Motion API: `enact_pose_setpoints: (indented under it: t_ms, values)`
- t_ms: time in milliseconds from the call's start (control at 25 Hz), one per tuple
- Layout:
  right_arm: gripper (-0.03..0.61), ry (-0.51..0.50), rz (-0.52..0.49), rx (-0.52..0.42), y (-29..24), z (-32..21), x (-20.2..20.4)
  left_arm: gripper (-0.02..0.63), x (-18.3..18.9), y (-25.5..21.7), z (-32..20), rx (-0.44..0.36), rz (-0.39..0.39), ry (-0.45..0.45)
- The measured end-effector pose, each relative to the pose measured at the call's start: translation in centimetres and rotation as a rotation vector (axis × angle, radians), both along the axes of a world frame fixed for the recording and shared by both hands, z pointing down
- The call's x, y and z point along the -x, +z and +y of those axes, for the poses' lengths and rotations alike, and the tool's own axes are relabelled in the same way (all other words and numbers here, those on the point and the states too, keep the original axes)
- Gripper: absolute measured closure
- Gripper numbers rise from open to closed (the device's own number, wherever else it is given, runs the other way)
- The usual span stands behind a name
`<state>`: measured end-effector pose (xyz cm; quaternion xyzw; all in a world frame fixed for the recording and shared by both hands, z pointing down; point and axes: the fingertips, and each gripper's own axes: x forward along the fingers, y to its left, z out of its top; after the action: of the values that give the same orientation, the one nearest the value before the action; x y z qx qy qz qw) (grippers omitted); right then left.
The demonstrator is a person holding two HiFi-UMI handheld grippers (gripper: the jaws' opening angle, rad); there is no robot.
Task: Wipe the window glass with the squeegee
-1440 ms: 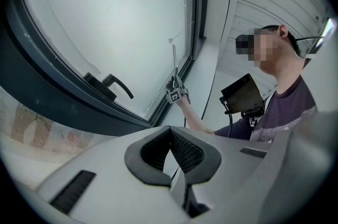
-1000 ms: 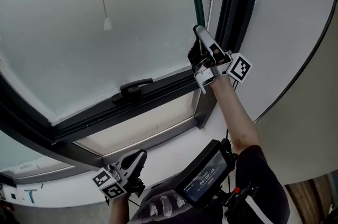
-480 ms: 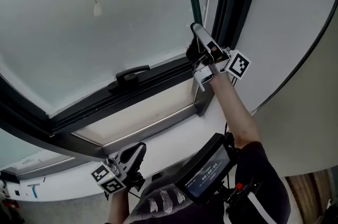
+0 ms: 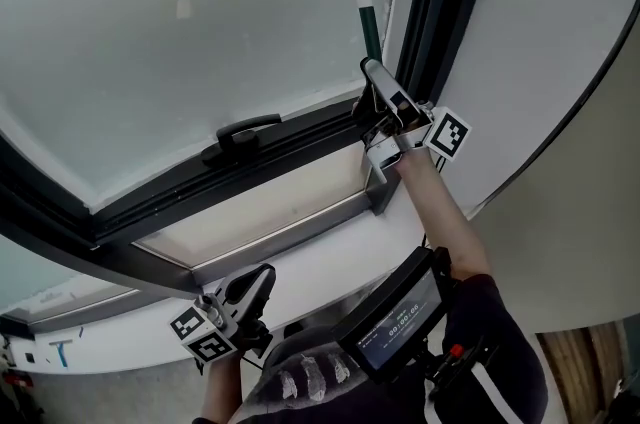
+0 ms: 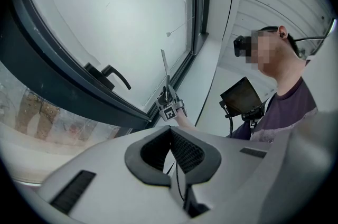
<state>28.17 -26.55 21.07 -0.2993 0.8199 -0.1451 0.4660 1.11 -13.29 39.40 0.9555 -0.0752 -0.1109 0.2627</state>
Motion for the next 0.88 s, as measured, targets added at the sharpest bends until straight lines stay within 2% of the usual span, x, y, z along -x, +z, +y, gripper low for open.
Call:
enact_pose_setpoints:
  t_ms: [120,320,880]
  values:
    - [0.486,-0.004,-0.012,0.016,0.7,0.1,0.1,0.609,-0.1,-0.3,0.2,0.003,-0.001,-0.002]
    - [0.486,-0.021,-0.041,0.022,4.5,0.7,0.2,0.608,0.1,2.2,0.9,-0.007,-0.013,-0.016]
    - [0.486,-0.037,-0.069,0.075,8.4,1.2,0.4,0.609,0.3,2.7,1.7,0.010,-0.028,-0.045]
